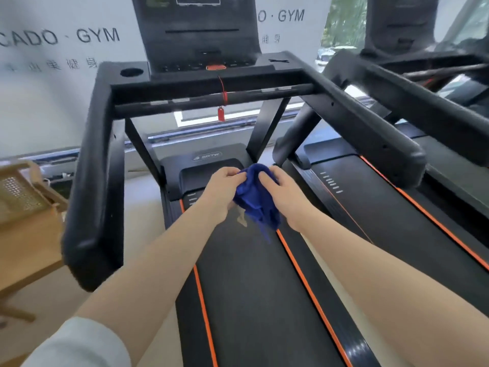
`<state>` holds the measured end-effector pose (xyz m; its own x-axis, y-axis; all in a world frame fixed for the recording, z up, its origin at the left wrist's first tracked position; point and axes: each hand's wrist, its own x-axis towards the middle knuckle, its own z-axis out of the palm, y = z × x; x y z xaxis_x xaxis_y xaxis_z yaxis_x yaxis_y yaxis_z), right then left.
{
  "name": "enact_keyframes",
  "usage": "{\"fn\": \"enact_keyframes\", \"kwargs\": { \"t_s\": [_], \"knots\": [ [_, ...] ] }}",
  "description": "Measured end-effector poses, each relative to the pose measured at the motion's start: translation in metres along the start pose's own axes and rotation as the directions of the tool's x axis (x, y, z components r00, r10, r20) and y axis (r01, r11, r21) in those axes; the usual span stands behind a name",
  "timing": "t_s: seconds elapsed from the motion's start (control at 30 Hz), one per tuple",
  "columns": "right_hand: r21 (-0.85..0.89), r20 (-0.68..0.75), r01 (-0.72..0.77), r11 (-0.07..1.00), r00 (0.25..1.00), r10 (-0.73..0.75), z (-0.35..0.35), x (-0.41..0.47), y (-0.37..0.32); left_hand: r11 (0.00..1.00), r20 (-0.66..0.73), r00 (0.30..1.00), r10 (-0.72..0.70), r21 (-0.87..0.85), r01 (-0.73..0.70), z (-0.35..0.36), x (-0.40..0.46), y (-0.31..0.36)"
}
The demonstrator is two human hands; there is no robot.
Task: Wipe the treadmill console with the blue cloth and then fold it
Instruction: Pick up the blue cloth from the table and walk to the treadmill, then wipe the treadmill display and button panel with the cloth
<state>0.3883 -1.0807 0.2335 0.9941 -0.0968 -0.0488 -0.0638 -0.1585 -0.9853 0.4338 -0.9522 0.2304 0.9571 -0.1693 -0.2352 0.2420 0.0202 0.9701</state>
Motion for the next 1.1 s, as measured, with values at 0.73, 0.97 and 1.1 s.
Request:
{"fn": "enact_keyframes", "kwargs": {
  "t_s": [0.73,0.97,1.1],
  "knots": [
    [0.065,-0.166,0.089,0.994,0.983,-0.078,0.053,0.406,-0.115,0.982,-0.278,0.946,0.164,0.136,-0.130,-0.097,0.298,0.165],
    [-0.175,0.232,0.568,0.805,0.818,-0.526,0.082,0.454,-0.105,0.967,-0.178,0.979,0.096,-0.218,-0.135,-0.104,0.363,0.213],
    [-0.239,0.311,0.633,0.736,0.768,-0.560,0.095,0.502,-0.103,0.973,-0.149,0.985,0.092,-0.196,-0.121,-0.127,0.402,0.227]
  ]
}}
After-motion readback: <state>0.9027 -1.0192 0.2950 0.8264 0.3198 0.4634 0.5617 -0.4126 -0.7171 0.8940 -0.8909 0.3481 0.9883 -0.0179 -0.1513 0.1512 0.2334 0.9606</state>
